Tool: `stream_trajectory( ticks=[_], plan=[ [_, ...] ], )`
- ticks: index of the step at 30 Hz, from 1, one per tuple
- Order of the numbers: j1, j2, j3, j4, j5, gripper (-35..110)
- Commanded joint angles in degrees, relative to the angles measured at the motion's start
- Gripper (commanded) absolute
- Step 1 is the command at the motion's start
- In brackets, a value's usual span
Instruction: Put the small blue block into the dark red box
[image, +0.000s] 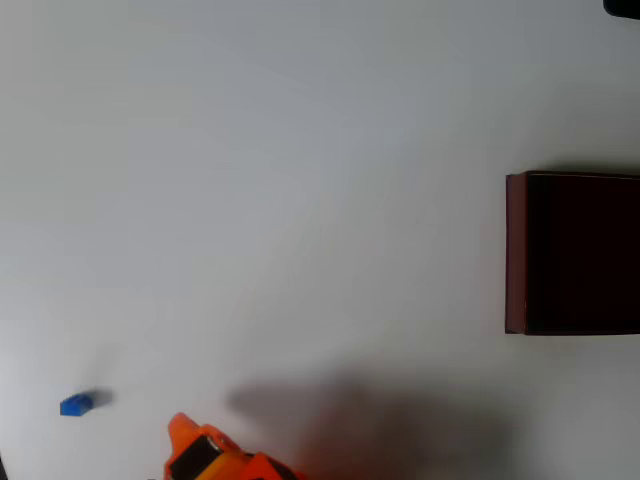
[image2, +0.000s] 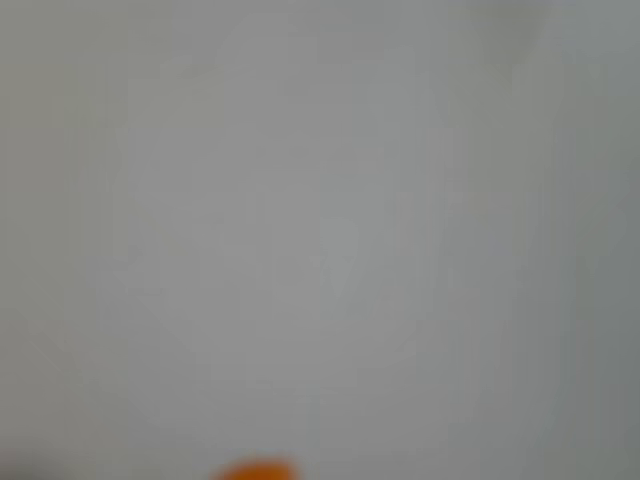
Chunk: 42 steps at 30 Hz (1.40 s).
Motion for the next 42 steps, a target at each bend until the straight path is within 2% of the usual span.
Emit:
stream_trajectory(
  ticks=[1,24,27,30,36,39,42],
  plan=[
    [-1.8,0.6,1.1,0.8,0.0,0],
    [-0.6,0.6,1.1,0.8,1.3,0],
    [0.0,0.6,1.5,-0.3,6.7,0],
    [0.5,0.6,2.0,-4.3,7.4,0],
    [0.9,0.1,-7.5,3.7,12.7,0],
    [1.3,-5.9,-8.4,4.7,21.8,0],
    [1.4,-15.7,-10.7,1.0,27.7,0]
  ],
)
